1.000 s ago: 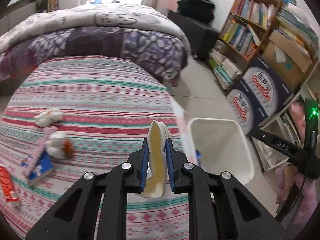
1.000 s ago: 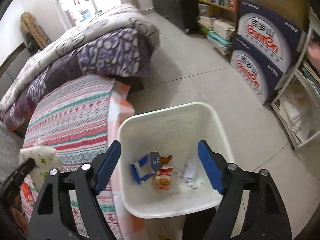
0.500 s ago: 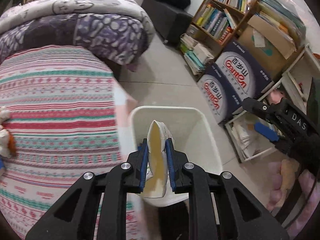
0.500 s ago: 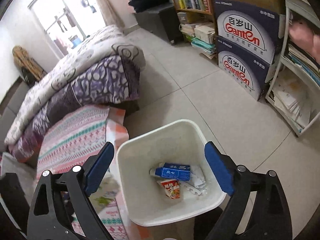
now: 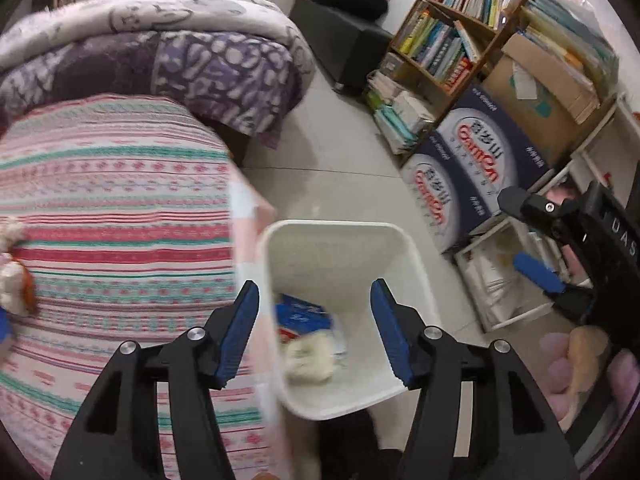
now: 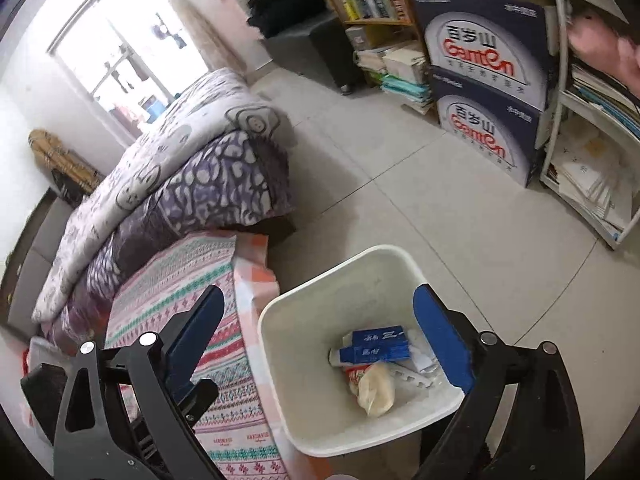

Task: Collect trash
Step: 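Reach the left tool to the red can on the bedspread, then close the left tool on the red can while the right tool grasps a white tissue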

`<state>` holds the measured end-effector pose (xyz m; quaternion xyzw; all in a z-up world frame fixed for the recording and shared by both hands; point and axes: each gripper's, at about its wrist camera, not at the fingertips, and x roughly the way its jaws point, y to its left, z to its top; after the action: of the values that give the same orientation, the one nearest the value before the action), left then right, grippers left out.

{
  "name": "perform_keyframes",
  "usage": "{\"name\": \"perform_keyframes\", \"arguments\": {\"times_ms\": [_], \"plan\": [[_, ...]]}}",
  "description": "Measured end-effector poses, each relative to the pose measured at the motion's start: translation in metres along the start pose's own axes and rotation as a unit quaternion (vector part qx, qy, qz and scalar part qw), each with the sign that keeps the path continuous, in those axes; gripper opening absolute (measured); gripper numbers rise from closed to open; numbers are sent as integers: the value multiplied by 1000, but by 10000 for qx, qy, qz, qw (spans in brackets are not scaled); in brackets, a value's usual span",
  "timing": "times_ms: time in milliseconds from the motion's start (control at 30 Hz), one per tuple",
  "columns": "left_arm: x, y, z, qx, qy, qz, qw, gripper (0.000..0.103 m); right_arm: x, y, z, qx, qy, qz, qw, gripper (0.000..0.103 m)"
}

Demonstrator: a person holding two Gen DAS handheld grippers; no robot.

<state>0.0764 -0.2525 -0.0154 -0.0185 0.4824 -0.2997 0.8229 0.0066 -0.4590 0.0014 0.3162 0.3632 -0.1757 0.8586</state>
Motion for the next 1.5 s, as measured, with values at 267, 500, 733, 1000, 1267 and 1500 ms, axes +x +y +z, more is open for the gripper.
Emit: {"name": "perform_keyframes", "arguments": {"times_ms": [267, 500, 733, 1000, 1267, 1500], "plan": [[-23, 60, -22, 234, -92, 1304, 9911, 71, 19, 65, -33, -1122, 308, -46, 9932, 94], [-50, 142, -23, -269, -55, 2442, 9693, 77, 39, 111, -63, -1759, 670, 35, 9821, 95], [-92, 232, -28, -1140, 50, 3174, 9414, 77, 58, 152, -89, -2009, 983, 198, 9745, 95], [-125, 325, -56, -1924, 431, 3876, 9005, 77, 75, 190, -120, -2242, 1240, 330, 9661, 95], [-138, 391, -96, -2778, 945, 3648, 8837, 77, 92, 216, -143, -2312, 1451, 467, 9609, 95], [-131, 416, -123, -3298, 1120, 2895, 8916, 57, 102, 238, -163, -2505, 1520, 631, 9540, 95]]}}
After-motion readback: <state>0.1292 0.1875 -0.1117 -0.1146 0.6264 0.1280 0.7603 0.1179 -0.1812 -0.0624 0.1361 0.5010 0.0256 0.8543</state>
